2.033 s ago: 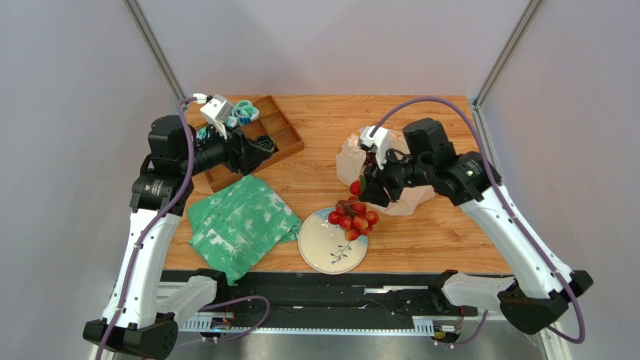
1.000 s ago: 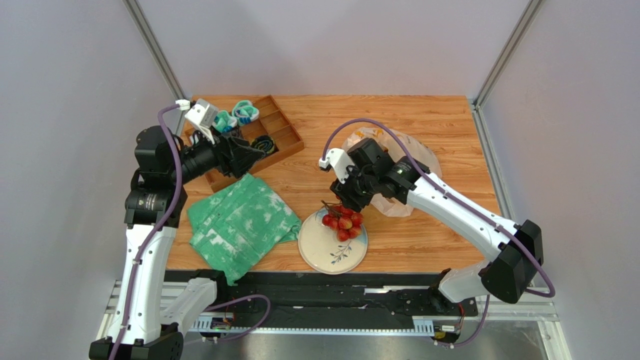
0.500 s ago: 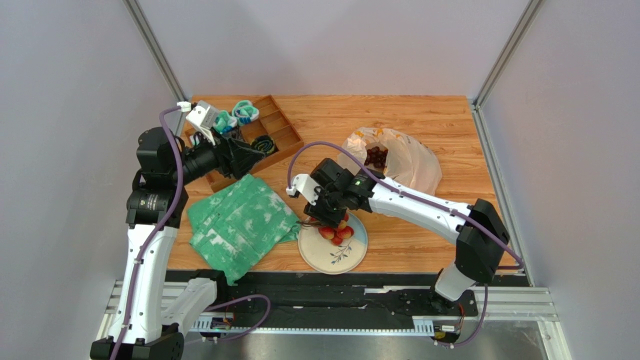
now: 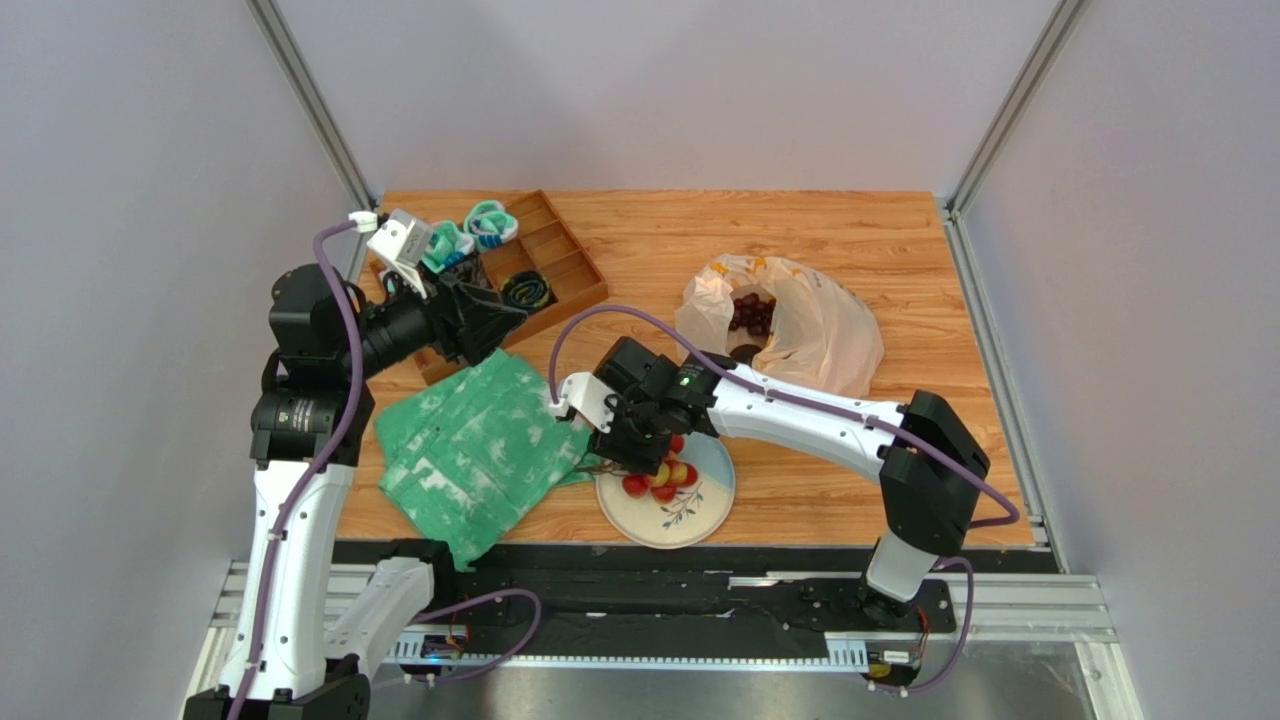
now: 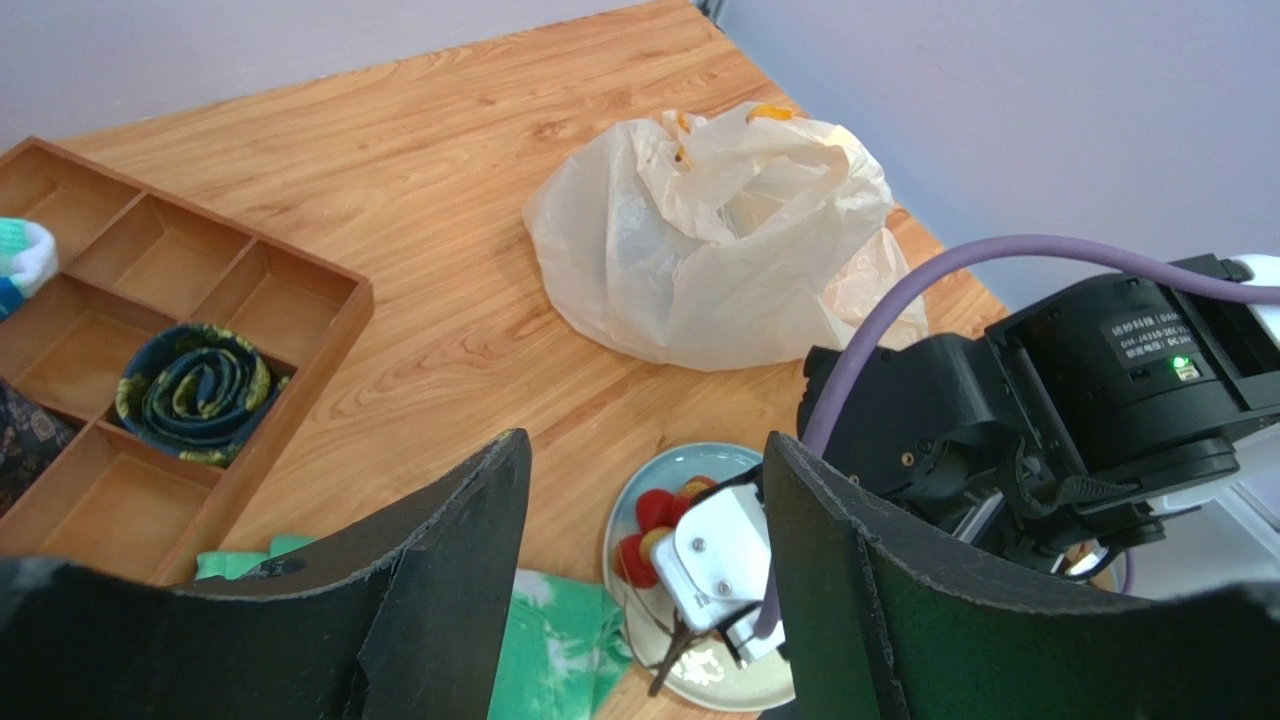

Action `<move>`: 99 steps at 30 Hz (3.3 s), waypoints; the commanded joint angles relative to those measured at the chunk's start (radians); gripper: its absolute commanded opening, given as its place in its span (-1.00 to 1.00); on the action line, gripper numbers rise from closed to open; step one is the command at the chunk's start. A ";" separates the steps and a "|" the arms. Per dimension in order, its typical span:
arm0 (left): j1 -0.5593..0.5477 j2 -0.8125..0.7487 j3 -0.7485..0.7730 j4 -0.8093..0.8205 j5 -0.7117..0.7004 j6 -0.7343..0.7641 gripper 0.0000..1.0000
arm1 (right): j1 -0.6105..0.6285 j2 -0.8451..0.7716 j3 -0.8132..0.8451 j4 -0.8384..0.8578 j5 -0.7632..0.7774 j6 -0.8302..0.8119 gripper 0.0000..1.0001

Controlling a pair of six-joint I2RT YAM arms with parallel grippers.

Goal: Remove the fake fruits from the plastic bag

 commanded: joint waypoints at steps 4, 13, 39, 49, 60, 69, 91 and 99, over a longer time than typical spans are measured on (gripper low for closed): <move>0.010 -0.012 -0.019 0.053 0.033 -0.034 0.34 | 0.054 0.017 0.004 0.034 0.005 0.008 0.39; 0.010 -0.003 -0.020 0.060 0.050 -0.042 0.34 | 0.055 -0.121 -0.011 -0.029 0.055 -0.031 0.68; 0.008 0.040 0.000 0.017 0.052 -0.019 0.33 | -0.032 0.037 -0.111 -0.135 -0.011 -0.259 -0.99; 0.008 0.047 -0.013 0.024 0.064 -0.046 0.33 | -0.046 0.054 -0.099 -0.038 0.080 -0.246 -0.92; 0.003 0.054 -0.027 0.017 0.053 -0.028 0.41 | -0.060 -0.205 -0.180 -0.136 0.153 -0.243 -0.17; -0.136 0.227 0.163 -0.009 0.067 0.033 0.65 | -0.081 -0.646 -0.208 -0.265 0.133 -0.325 0.34; -0.538 0.855 0.602 0.000 -0.054 0.156 0.90 | -0.621 -0.411 -0.220 0.026 0.080 -0.242 0.43; -0.540 0.902 0.647 0.040 -0.025 0.122 -0.23 | -0.637 -0.276 -0.194 0.053 0.218 -0.289 -0.19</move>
